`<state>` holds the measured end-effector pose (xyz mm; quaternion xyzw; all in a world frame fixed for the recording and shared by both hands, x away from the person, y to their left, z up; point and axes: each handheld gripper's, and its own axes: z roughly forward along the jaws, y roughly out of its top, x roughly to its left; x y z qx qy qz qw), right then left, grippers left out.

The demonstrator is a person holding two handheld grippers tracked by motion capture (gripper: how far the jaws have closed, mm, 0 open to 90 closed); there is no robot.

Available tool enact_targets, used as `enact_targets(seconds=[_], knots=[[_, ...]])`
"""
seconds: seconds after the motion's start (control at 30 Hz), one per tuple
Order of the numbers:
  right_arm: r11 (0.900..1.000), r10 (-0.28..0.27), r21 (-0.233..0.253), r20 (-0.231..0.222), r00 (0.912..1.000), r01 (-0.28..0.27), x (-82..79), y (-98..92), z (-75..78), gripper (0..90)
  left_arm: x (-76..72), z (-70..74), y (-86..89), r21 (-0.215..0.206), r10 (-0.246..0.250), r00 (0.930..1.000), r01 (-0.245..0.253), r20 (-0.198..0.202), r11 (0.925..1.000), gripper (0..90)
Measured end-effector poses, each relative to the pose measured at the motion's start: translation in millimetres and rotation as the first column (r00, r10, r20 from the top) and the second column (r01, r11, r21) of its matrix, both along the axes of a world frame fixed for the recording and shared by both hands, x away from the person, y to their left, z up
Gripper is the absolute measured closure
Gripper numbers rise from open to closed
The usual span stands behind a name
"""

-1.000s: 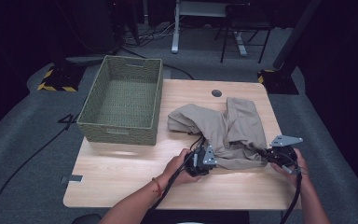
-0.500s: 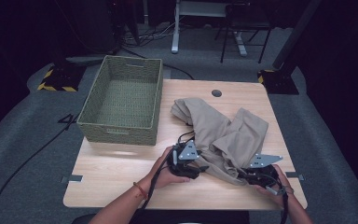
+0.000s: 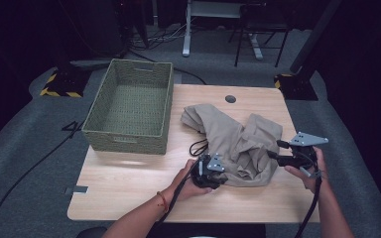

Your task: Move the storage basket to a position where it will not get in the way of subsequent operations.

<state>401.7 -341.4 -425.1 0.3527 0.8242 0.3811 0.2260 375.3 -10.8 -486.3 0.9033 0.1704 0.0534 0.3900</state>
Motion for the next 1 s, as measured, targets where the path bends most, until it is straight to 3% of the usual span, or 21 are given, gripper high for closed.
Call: enact_targets(seconds=[0.1, 0.2, 0.23, 0.37, 0.47, 0.57, 0.8, 0.87, 0.93, 1.0], knots=[[0.999, -0.048, 0.023, -0.017, 0.9987, 0.049, 9.9, -5.3, -8.7, 42.0, 5.5, -5.6, 4.9, 0.027, 0.021, 0.9998, -0.021, -0.003, 0.9994, 66.5], [0.998, -0.061, -0.028, -0.071, 0.9956, 0.06, 17.6, -3.7, -28.3, 47.1, 9.4, -8.2, 8.9, 0.033, 0.055, 0.9985, -0.055, -0.004, 0.9979, 66.2], [0.998, -0.061, -0.035, -0.092, 0.9939, 0.058, 18.4, -3.1, -35.4, 53.6, 8.7, -7.6, 9.6, 0.027, 0.066, 0.9978, -0.066, -0.002, 0.9974, 65.4], [0.999, -0.011, -0.046, -0.146, 0.9892, 0.004, 11.3, 1.5, -56.3, 68.0, 1.2, 0.5, 16.3, 0.027, 0.058, 0.9973, -0.059, 0.045, 0.9979, 59.6], [0.999, 0.046, 0.023, -0.187, 0.9813, -0.043, -1.1, 9.2, -63.8, 71.4, -1.8, 3.5, 27.6, 0.001, 0.085, 0.9947, -0.086, 0.057, 0.9963, 53.8], [0.996, 0.094, 0.025, -0.195, 0.9762, -0.091, -14.2, 28.0, -66.7, 71.6, -7.4, 6.3, 39.4, -0.009, 0.101, 0.9921, -0.101, 0.074, 0.9948, 45.3], [0.988, 0.152, 0.018, -0.182, 0.9715, -0.152, -38.2, 61.5, -67.8, 68.2, -16.6, 21.7, 55.5, -0.081, 0.141, 0.9856, -0.134, 0.092, 0.9877, 36.5], [0.986, 0.168, 0.017, -0.192, 0.967, -0.168, -44.8, 70.1, -66.9, 64.6, -16.5, 22.1, 53.9, -0.079, 0.148, 0.9844, -0.14, 0.096, 0.9869, 34.9], [0.983, 0.181, 0.01, -0.189, 0.9651, -0.183, -51.0, 78.1, -65.5, 54.8, -15.1, 18.7, 50.8, -0.062, 0.136, 0.9872, -0.131, 0.083, 0.9895, 35.7], [0.979, 0.2, 0.008, -0.173, 0.9644, -0.202, -55.0, 81.8, -62.0, 46.9, -12.7, 13.7, 48.4, -0.034, 0.131, 0.9887, -0.129, 0.073, 0.9911, 42.6]])
